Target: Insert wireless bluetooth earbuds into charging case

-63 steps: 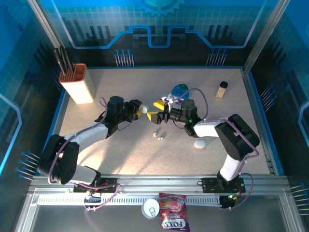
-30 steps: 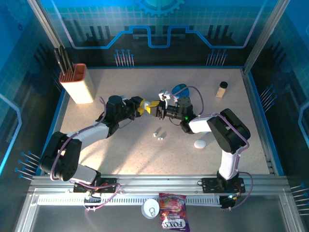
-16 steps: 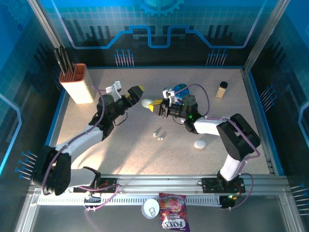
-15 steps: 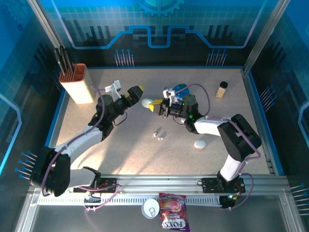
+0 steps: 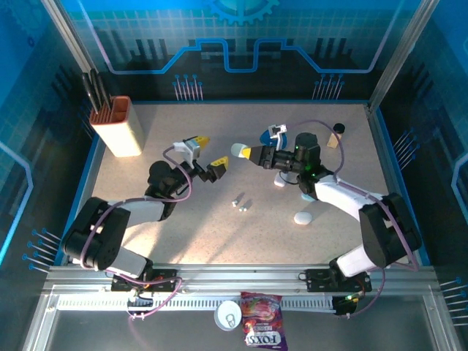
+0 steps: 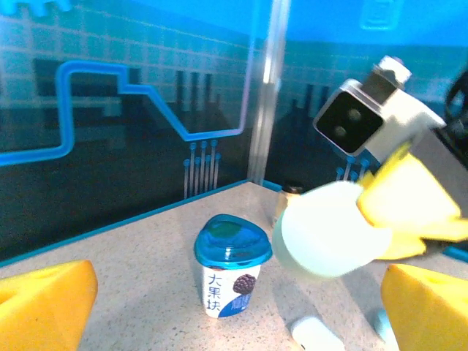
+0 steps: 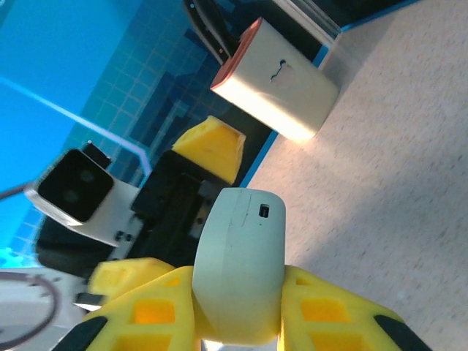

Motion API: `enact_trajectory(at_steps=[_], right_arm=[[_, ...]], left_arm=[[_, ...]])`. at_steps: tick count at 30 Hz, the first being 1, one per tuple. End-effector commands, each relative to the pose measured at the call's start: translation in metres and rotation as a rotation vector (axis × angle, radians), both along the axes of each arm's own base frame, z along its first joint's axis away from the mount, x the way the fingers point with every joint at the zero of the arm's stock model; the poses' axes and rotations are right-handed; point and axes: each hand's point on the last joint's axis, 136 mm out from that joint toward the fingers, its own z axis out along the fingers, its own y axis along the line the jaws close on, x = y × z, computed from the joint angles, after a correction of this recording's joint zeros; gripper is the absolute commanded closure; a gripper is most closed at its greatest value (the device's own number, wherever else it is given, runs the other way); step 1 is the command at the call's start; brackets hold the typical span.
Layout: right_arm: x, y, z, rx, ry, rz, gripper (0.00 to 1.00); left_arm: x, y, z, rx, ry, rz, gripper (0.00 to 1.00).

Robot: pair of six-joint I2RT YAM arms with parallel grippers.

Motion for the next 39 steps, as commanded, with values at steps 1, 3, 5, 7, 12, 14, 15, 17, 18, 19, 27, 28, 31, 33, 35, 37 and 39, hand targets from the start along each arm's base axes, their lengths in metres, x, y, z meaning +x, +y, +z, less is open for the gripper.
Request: enact_trajectory(at_steps=[1,3,5,7,12,14,15,17,18,19,27,28,31,33,35,37,39], right_arm=[[-0.029,-0.004,0.02,0.043,0.126,0.091,0.89],[-0.04,-0.006,0.028,0.054,0.162,0.124,0.89],[-0.047,-0.008,0.035,0.093,0.185,0.153,0.88],[-0.05,-0.008,0.048,0.158,0.192,0.177,0.89],[-0.057,-0.007,0.067,0.259,0.232,0.205,0.89],[-0.064,-0.005,0.068,0.259,0.249,0.225,0.89],[-0.066,-0.005,0.069,0.262,0.257,0.231,0.89],[-0.07,-0.005,0.07,0.275,0.272,0.235,0.89],[-0.071,-0.005,0.07,0.284,0.283,0.233,0.9],[-0.072,-0.005,0.07,0.294,0.29,0.233,0.9],[-0.082,0.002,0.068,0.359,0.361,0.283,0.92],[-0.082,0.003,0.068,0.364,0.364,0.286,0.92],[-0.083,0.006,0.067,0.367,0.366,0.294,0.92],[-0.082,0.006,0.066,0.369,0.37,0.295,0.92],[-0.082,0.006,0.064,0.369,0.373,0.295,0.92],[-0.081,0.006,0.063,0.37,0.376,0.293,0.92],[-0.08,0.006,0.062,0.369,0.376,0.29,0.92]], left_arm=[[-0.024,-0.014,0.023,0.083,-0.25,-0.135,0.01],[-0.028,-0.019,0.021,0.093,-0.256,-0.182,0.01],[-0.031,-0.025,0.019,0.098,-0.255,-0.227,0.01],[-0.034,-0.031,0.018,0.1,-0.255,-0.261,0.02],[-0.046,-0.052,0.022,0.099,-0.277,-0.353,0.05],[-0.049,-0.058,0.024,0.09,-0.275,-0.377,0.09],[-0.051,-0.062,0.026,0.085,-0.275,-0.39,0.11],[-0.055,-0.068,0.029,0.066,-0.259,-0.415,0.14],[-0.057,-0.07,0.031,0.061,-0.255,-0.43,0.14],[-0.059,-0.071,0.031,0.059,-0.253,-0.437,0.15],[-0.068,-0.082,0.042,0.023,-0.221,-0.51,0.26],[-0.07,-0.083,0.042,0.02,-0.218,-0.519,0.27],[-0.074,-0.087,0.044,0.014,-0.214,-0.535,0.3],[-0.077,-0.088,0.045,0.012,-0.212,-0.548,0.32],[-0.079,-0.088,0.045,0.012,-0.212,-0.557,0.35],[-0.08,-0.088,0.046,0.013,-0.212,-0.561,0.36],[-0.082,-0.088,0.046,0.011,-0.208,-0.57,0.38]])
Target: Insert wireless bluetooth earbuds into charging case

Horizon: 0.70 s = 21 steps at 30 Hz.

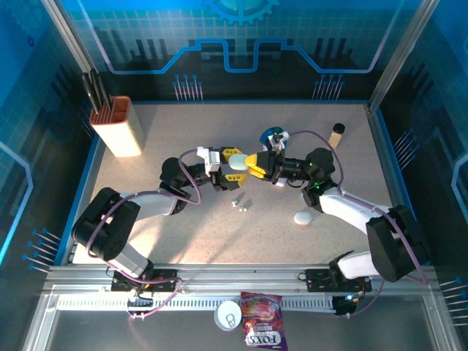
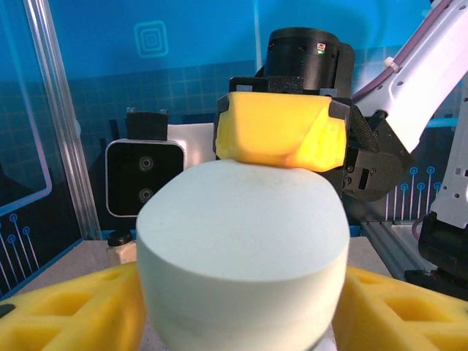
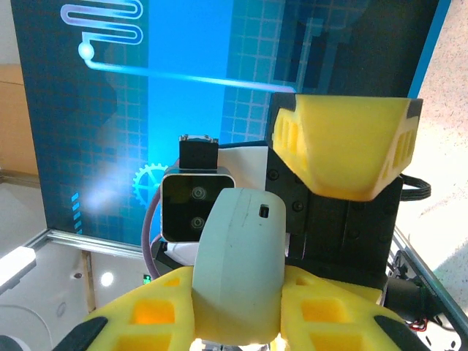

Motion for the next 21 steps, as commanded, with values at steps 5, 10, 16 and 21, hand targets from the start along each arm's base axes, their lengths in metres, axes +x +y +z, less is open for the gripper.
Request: enact_trajectory(at_steps=[5,10,16,21], right_arm=[[-0.004,-0.003,-0.002,-0.001,-0.026,0.006,0.92],[-0.005,-0.009,-0.004,-0.019,-0.03,-0.003,0.92],[-0.004,-0.014,-0.006,-0.023,-0.027,-0.026,0.92],[-0.003,-0.013,-0.005,-0.022,-0.029,-0.02,0.92]], left_arm=[[-0.01,-0.002,0.015,-0.02,-0.025,-0.053,0.39],[-0.006,-0.002,0.016,-0.026,-0.024,-0.034,0.38],[-0.004,-0.003,0.015,-0.022,-0.021,-0.042,0.41],[-0.006,-0.004,0.015,-0.02,-0.025,-0.053,0.5]])
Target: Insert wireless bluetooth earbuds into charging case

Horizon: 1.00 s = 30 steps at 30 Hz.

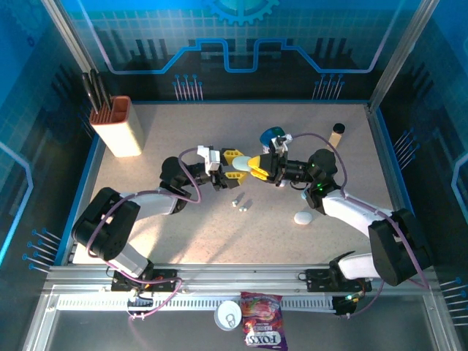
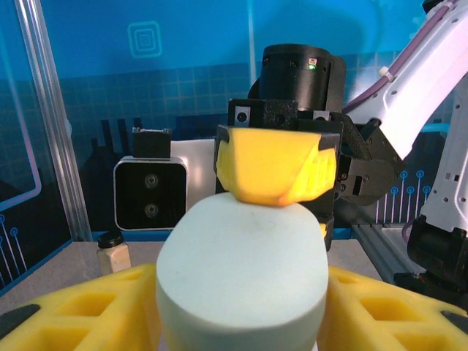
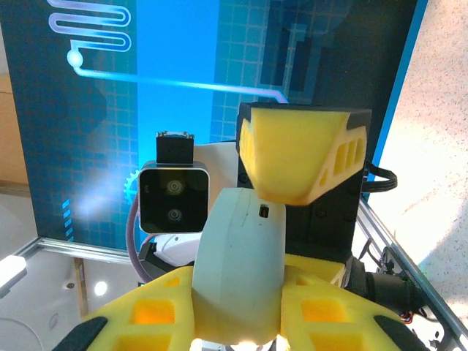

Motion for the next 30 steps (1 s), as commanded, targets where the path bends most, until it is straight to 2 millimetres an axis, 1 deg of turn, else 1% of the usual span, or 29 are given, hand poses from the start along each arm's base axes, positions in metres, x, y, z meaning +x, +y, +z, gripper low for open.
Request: enact_trajectory(at_steps=[1,5,7,11,15,21,24,25,26,27,28,30], right_arm=[[-0.003,-0.003,0.005,0.005,-0.044,0.002,0.92],[0.0,-0.003,0.003,0.007,-0.035,-0.001,0.92],[0.001,-0.002,0.006,0.014,-0.036,-0.002,0.92],[0.002,-0.003,0.011,0.034,-0.043,-0.001,0.92],[0.003,-0.003,0.009,0.03,-0.036,-0.006,0.92],[0.002,-0.003,0.006,0.02,-0.034,-0.007,0.91],[0.002,-0.003,0.005,0.012,-0.035,-0.012,0.89],[0.003,-0.003,0.004,0.007,-0.034,-0.014,0.87],[0.003,-0.004,0.004,0.004,-0.044,-0.02,0.83],[0.004,-0.005,0.005,0.004,-0.063,-0.03,0.77],[0.005,-0.007,0.006,-0.001,-0.083,-0.043,0.67],[0.01,-0.013,0.005,-0.019,-0.114,-0.084,0.51]], left_arm=[[-0.004,-0.002,0.012,-0.016,-0.039,-0.03,0.5],[-0.005,-0.002,0.01,-0.013,-0.037,-0.033,0.53],[-0.005,-0.002,0.009,-0.01,-0.036,-0.033,0.54],[-0.004,-0.003,0.006,-0.006,-0.042,-0.029,0.51],[-0.004,-0.004,0.005,-0.003,-0.041,-0.033,0.52],[-0.004,-0.003,0.007,-0.006,-0.048,-0.03,0.61],[-0.005,-0.002,0.007,-0.005,-0.059,-0.027,0.63],[-0.005,-0.002,0.007,-0.006,-0.058,-0.026,0.64],[-0.005,-0.002,0.007,-0.005,-0.053,-0.026,0.65],[-0.005,-0.002,0.006,-0.006,-0.05,-0.025,0.65],[-0.004,-0.002,0.006,-0.006,-0.045,-0.022,0.65],[-0.003,-0.003,0.003,0.002,-0.043,-0.02,0.65]])
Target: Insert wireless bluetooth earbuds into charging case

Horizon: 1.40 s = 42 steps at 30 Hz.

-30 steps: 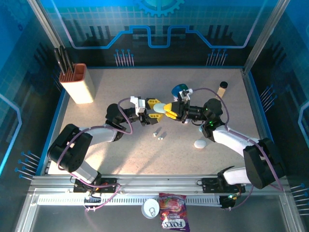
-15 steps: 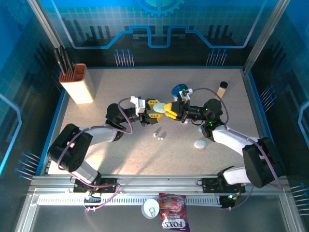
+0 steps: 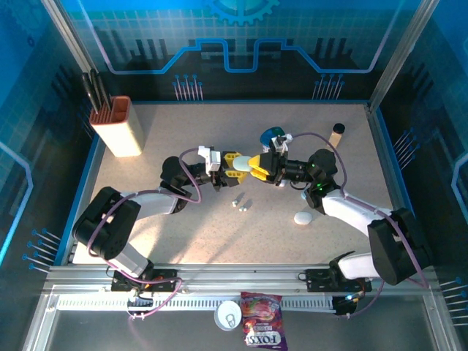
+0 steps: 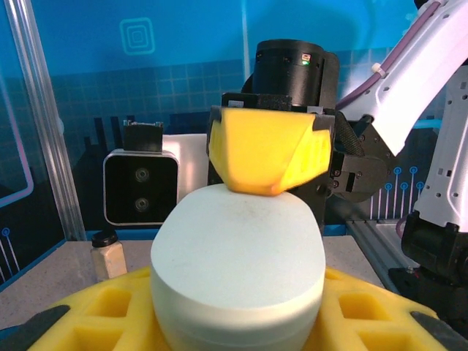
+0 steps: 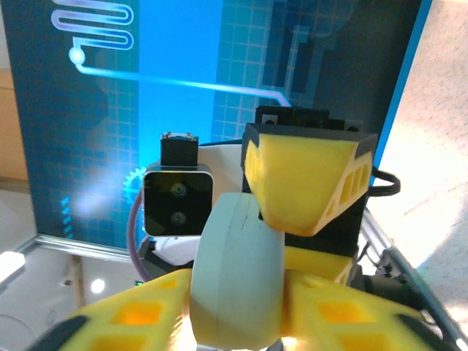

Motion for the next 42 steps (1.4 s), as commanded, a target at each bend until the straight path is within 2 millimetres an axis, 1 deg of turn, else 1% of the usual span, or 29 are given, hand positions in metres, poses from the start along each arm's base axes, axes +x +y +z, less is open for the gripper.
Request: enact_trajectory(at_steps=[1,4,6,9,13,14,15,16,17,20,22,25,29,32,35,40,42], right_arm=[[0.011,-0.016,0.003,-0.032,-0.094,-0.096,0.45],[0.022,-0.031,-0.002,-0.089,-0.129,-0.191,0.37],[0.025,-0.039,-0.002,-0.134,-0.18,-0.238,0.35],[0.024,-0.048,-0.005,-0.265,-0.282,-0.256,0.33],[0.014,-0.054,-0.004,-0.521,-0.568,-0.253,0.28],[0.01,-0.054,-0.006,-0.579,-0.647,-0.24,0.26],[0.009,-0.053,0.003,-0.608,-0.724,-0.24,0.25],[0.006,-0.051,0.005,-0.643,-0.803,-0.219,0.25],[0.0,-0.047,0.005,-0.677,-0.902,-0.183,0.23],[-0.002,-0.04,-0.002,-0.831,-1.162,-0.145,0.2],[-0.004,-0.031,-0.004,-0.867,-1.297,-0.124,0.19],[-0.01,-0.017,-0.002,-0.848,-1.42,-0.074,0.18],[-0.016,-0.001,-0.007,-0.813,-1.46,0.005,0.18],[-0.013,0.003,-0.014,-0.826,-1.458,0.021,0.18],[-0.003,0.002,-0.014,-0.86,-1.44,-0.02,0.18],[0.005,-0.005,-0.001,-0.841,-1.395,-0.098,0.18],[0.008,-0.008,0.002,-0.84,-1.377,-0.12,0.18]], left_arm=[[-0.002,-0.002,0.004,-0.002,-0.038,-0.007,0.65],[0.0,-0.003,-0.004,0.02,-0.028,-0.006,0.68],[0.0,-0.004,-0.008,0.033,-0.014,-0.013,0.69],[-0.001,-0.004,-0.013,0.049,0.007,-0.015,0.69],[-0.005,-0.001,-0.02,0.07,0.018,-0.008,0.7],[-0.007,0.0,-0.021,0.073,0.024,-0.006,0.7],[-0.008,0.001,-0.022,0.076,0.03,-0.003,0.7],[-0.01,0.002,-0.024,0.079,0.036,-0.002,0.7],[-0.011,0.003,-0.024,0.081,0.039,0.001,0.7],[-0.017,0.005,-0.027,0.086,0.05,-0.001,0.7],[-0.019,0.007,-0.029,0.095,0.06,-0.006,0.69],[-0.024,0.008,-0.03,0.107,0.061,-0.013,0.69],[-0.027,0.009,-0.031,0.117,0.048,-0.015,0.69],[-0.029,0.009,-0.03,0.118,0.047,-0.023,0.69],[-0.031,0.009,-0.029,0.116,0.044,-0.033,0.69],[-0.033,0.01,-0.036,0.127,0.018,-0.031,0.69],[-0.034,0.01,-0.036,0.126,0.013,-0.036,0.68]])
